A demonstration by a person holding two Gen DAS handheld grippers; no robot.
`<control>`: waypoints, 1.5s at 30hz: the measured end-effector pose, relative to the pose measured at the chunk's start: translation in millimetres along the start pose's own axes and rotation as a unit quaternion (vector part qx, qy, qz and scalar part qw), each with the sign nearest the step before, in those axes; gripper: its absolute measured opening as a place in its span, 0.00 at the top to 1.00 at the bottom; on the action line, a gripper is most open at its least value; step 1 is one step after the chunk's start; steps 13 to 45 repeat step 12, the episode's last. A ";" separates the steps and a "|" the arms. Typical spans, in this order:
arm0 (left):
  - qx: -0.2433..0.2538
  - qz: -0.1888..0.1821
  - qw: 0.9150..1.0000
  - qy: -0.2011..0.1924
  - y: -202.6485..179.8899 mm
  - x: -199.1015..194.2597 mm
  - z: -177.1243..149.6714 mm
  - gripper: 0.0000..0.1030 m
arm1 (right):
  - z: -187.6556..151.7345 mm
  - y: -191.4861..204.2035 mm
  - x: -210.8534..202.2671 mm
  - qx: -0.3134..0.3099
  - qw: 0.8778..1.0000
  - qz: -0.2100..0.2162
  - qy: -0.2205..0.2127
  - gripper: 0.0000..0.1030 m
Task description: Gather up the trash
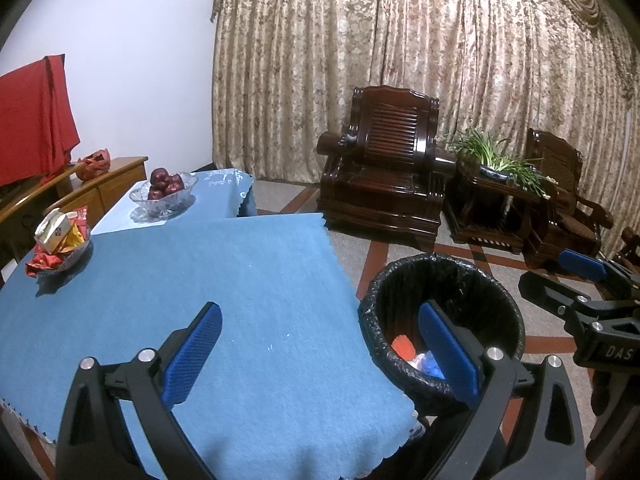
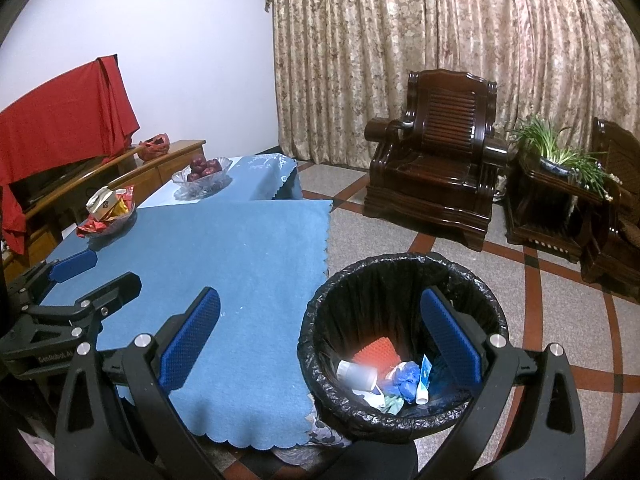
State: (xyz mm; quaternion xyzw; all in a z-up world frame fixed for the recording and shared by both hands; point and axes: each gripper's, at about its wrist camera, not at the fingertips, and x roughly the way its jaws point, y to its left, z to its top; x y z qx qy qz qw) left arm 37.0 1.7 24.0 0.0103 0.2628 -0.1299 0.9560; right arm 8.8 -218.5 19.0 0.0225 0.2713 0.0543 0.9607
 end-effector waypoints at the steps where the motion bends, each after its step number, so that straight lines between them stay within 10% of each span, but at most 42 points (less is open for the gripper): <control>1: 0.000 -0.001 1.000 0.000 0.5 -0.6 -0.3 0.06 | 0.1 0.7 0.1 0.000 1.000 0.000 0.000 0.05; 45: 0.001 0.002 1.000 0.003 -0.8 3.2 -2.3 0.06 | -1.7 0.9 0.9 -0.001 1.000 0.001 0.002 0.05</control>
